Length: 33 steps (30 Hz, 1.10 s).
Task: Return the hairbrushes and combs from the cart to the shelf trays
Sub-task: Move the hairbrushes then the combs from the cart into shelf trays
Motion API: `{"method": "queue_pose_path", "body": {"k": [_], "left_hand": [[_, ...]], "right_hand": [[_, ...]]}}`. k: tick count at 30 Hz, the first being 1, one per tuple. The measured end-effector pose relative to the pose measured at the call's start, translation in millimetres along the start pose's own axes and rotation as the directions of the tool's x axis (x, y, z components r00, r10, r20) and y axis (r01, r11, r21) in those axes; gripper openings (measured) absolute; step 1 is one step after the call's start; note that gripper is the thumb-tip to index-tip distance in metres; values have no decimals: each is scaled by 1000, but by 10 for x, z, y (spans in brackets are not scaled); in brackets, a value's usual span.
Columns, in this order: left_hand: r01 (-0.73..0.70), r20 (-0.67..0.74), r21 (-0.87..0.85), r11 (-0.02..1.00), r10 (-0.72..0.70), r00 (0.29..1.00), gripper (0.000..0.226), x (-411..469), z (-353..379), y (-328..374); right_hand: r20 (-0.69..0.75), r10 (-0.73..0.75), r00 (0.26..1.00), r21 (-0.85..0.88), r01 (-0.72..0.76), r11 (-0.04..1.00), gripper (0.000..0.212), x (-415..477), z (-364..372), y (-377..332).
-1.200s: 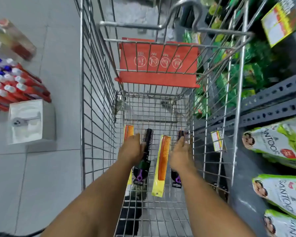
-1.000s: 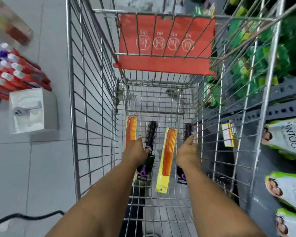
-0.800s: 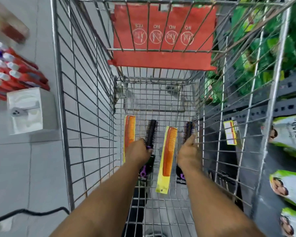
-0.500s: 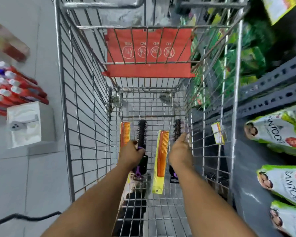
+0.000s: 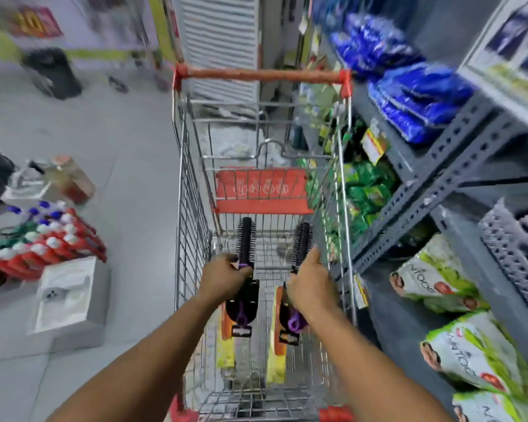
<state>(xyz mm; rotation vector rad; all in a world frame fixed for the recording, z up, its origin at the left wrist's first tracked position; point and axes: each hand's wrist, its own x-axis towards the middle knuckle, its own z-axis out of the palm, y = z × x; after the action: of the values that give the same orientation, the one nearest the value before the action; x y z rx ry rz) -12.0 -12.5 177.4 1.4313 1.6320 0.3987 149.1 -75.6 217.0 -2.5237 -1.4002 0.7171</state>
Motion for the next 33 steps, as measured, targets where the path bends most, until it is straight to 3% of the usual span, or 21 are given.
{"method": "queue_pose_path", "body": {"k": [2,4,8,13,16,19,22,28,33], "left_hand": [[-45,18,-39,998,46,999,27,-71,-126,200],[-94,36,-14,995,95,995,48,-147,-200,426],[-207,206,0,978,202,957,21,-534,-205,1044],[-314,384,32,949,278,880,30,-1010,76,1775],[-409,483,15,913,351,802,19,-1366,395,2202],[-477,579,-37,878,408,706,28,-1764,778,2579],[-536,655,-69,841,444,611,19,-2180,1203,2893],[-614,700,-112,781,501,510,17,-2723,1904,3285],[-658,763,-186,730,529,371,16,-3306,2514,3541]], "right_hand": [[-56,1,998,64,3,998,80,-173,-321,16],[-108,-4,994,107,16,994,77,-339,-584,77],[-223,46,974,168,-8,986,74,-724,-1084,386],[-369,130,920,190,-62,980,69,-1285,-1623,927],[-459,190,868,211,-101,972,69,-1651,-1874,1296],[-512,286,810,256,-174,951,68,-2021,-2109,1668],[-561,362,745,290,-232,928,48,-2387,-2319,2030],[-623,469,626,290,-372,882,41,-2817,-2616,2568],[-605,590,534,356,-482,801,39,-3097,-2819,3096]]}}
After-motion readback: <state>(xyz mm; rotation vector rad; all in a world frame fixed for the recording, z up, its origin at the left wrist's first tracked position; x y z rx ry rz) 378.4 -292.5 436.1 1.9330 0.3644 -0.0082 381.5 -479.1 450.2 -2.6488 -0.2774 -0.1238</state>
